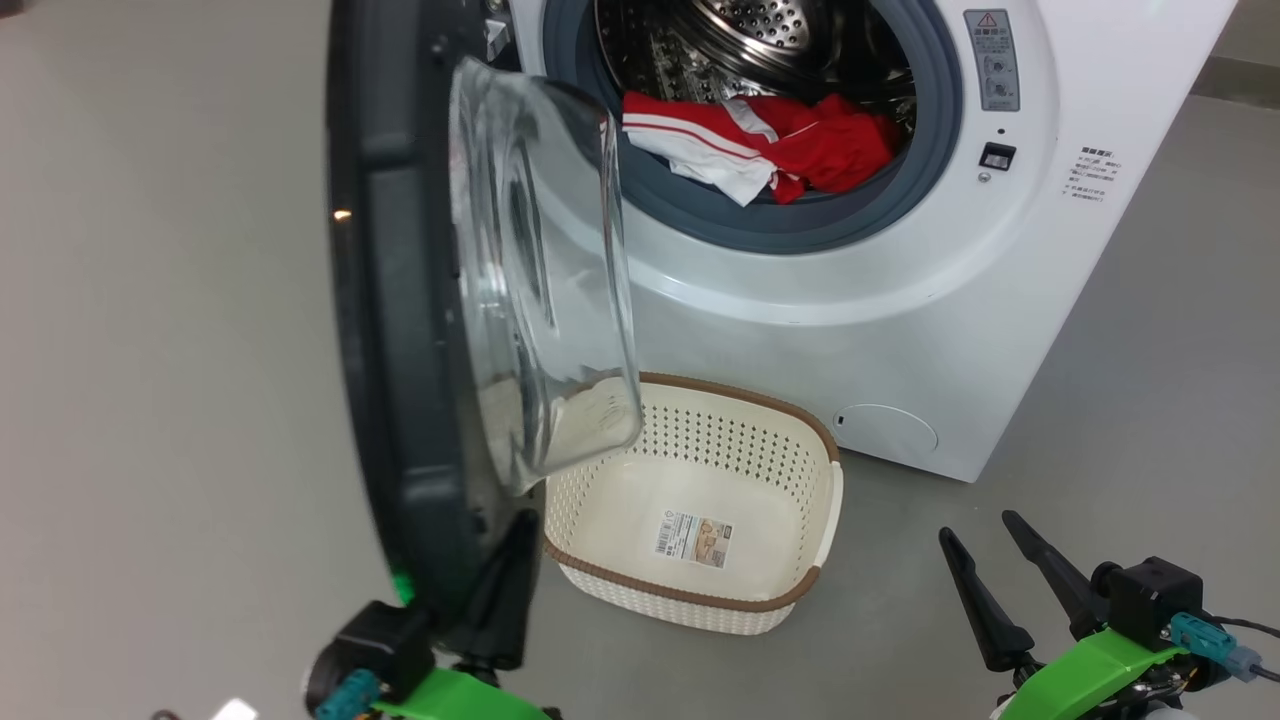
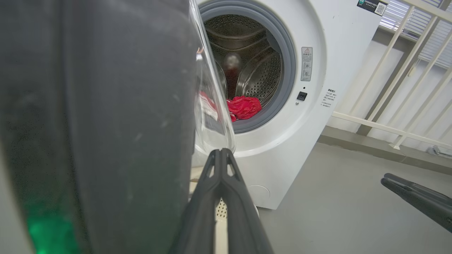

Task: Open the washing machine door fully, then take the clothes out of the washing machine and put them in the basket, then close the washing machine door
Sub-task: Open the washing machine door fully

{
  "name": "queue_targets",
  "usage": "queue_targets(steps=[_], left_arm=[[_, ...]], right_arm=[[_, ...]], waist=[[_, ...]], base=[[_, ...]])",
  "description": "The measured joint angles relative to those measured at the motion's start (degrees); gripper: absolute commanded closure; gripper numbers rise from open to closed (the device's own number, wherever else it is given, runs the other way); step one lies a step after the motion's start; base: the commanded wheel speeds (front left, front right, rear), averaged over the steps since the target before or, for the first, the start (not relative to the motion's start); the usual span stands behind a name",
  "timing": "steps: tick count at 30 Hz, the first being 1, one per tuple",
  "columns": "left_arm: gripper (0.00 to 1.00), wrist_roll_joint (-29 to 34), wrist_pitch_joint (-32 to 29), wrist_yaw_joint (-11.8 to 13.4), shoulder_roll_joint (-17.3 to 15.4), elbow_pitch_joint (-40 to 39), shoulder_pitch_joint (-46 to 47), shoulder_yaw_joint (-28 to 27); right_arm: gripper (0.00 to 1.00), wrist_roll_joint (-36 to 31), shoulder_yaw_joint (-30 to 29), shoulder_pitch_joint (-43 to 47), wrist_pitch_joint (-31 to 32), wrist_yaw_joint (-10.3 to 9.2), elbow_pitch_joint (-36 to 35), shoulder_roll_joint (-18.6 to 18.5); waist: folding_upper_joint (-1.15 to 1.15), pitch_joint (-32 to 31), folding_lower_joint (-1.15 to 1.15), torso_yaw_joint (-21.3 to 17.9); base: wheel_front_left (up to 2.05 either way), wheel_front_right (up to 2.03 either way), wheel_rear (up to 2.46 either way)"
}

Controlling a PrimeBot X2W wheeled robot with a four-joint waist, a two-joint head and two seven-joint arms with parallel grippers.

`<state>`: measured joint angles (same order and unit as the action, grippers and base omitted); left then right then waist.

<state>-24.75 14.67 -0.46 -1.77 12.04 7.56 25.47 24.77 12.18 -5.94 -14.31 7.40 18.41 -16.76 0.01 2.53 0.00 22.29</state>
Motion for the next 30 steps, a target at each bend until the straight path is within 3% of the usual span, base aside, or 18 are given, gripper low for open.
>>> queue_targets(steps=[18,30], left_arm=[[1.00,4.2,0.0,0.9,-1.9,0.7,-1.0,-19.5],[1.00,5.1,0.0,-0.4,-2.8,8.0,5.8,-32.4]], right_arm=[[0.00,0.0,0.0,-0.2,0.0,0.00,-0.4,-0.7],[0.00,0.0,0.1,-2.4,0.0,0.00,-0.7,-2.2]], waist=[[0.00,1.6,0.00,0.3],[-0.01,4.4,0.00,0.0]], base=[[0.00,0.00,0.00],[0.00,0.00,0.00]])
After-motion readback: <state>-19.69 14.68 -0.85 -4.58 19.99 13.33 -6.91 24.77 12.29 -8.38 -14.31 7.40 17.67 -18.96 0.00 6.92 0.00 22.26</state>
